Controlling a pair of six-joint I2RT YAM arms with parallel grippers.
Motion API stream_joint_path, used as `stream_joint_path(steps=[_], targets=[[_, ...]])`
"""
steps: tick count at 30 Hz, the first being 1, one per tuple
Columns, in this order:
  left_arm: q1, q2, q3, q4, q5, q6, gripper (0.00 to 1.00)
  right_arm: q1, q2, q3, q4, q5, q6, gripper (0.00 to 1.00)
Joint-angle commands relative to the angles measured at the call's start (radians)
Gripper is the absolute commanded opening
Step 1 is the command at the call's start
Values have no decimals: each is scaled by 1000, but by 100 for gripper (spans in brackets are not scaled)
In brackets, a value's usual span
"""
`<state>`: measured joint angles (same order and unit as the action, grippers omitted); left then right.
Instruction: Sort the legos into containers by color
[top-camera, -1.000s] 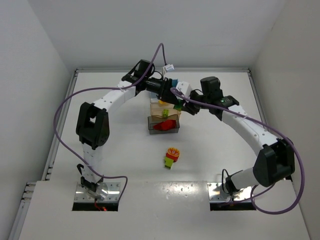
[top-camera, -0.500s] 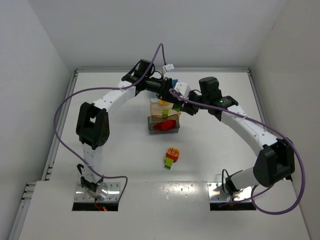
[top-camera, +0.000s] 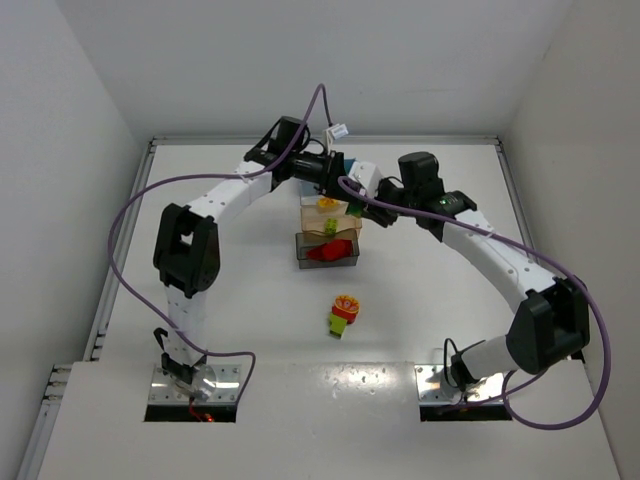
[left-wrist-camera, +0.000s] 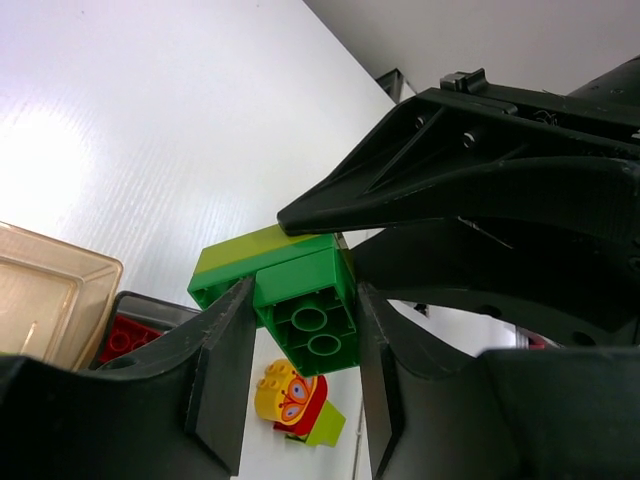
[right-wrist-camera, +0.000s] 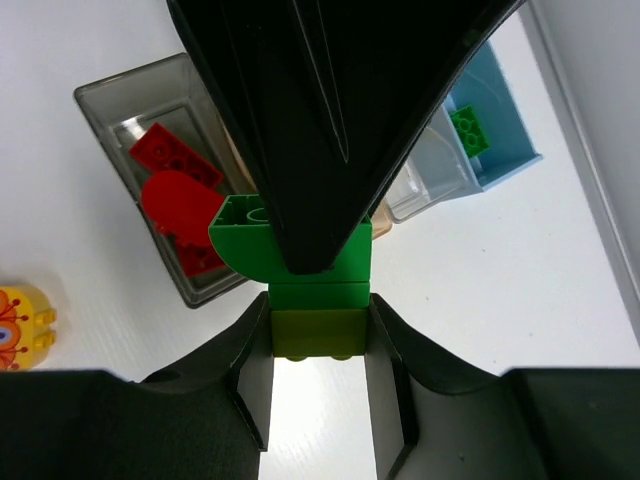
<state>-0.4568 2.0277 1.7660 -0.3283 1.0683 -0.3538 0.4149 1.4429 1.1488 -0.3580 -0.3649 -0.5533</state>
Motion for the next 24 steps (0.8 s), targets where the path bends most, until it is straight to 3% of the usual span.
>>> stream_joint_path(steps=[1, 6, 9, 15, 19, 24], targets=[[-2, -1, 76, 38, -30, 21, 11, -2, -47, -4, 74, 1, -4, 6], [9, 69, 307, -89, -221, 100, 6, -2, -68, -37, 65, 20, -13, 6], [-2, 91, 403, -129, -416, 110, 5, -11, -68, -46, 65, 29, -13, 6], [-2, 81, 403, -196, -713, 99, 5, -42, -68, -46, 65, 29, -13, 6], [24, 91, 392, -207, -784, 99, 5, -51, -59, -46, 65, 29, -4, 6], [43, 164, 446, -216, -838, 136, 13, -61, -41, -46, 74, 29, 33, 6]])
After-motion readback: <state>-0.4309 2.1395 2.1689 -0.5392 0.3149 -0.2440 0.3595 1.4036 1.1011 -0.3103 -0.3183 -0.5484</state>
